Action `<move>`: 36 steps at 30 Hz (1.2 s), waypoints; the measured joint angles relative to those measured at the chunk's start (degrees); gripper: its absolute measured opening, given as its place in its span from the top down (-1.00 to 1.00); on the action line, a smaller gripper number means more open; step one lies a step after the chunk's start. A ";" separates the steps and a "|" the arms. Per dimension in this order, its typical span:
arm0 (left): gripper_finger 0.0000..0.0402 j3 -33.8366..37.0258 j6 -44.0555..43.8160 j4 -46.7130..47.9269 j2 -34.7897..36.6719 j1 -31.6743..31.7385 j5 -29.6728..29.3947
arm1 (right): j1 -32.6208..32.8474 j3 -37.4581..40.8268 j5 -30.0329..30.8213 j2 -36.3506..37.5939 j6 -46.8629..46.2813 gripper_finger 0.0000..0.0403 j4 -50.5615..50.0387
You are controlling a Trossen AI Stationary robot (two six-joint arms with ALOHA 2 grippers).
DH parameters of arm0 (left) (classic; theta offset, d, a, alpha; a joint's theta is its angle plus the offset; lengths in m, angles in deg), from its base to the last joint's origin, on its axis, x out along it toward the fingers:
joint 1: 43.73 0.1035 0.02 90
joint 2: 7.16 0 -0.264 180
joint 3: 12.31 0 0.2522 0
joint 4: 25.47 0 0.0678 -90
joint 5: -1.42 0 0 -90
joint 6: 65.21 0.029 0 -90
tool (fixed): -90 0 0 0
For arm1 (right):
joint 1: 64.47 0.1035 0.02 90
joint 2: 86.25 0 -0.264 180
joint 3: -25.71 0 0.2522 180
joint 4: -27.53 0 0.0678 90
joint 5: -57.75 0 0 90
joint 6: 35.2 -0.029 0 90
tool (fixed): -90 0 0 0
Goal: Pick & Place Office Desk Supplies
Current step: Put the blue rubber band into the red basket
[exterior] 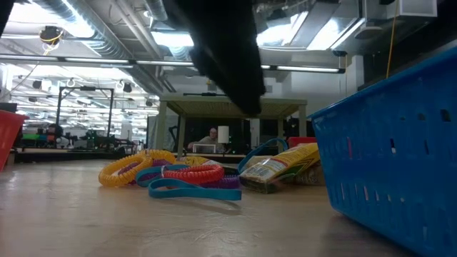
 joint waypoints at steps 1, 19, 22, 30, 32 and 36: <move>0.16 -0.06 0.44 -0.01 -0.26 0.00 0.22 | 0.00 0.00 -0.40 0.04 0.10 0.43 0.22; 0.16 -0.05 8.31 3.99 -6.12 2.78 4.32 | 0.00 0.00 -1.07 0.09 1.36 0.43 0.82; 0.16 -0.07 9.07 3.70 -7.15 2.65 7.80 | 0.00 0.00 -1.07 0.09 1.60 0.43 0.81; 0.16 -0.07 8.88 3.56 -7.25 2.50 10.67 | -0.02 0.00 -1.02 0.09 3.01 0.43 0.82; 0.16 -0.19 8.81 3.63 -8.12 2.33 10.58 | -0.02 0.00 -1.00 0.09 3.11 0.43 0.83; 0.21 -0.27 7.53 4.10 -10.46 1.94 11.53 | -0.02 0.00 -0.84 0.09 3.11 0.43 0.81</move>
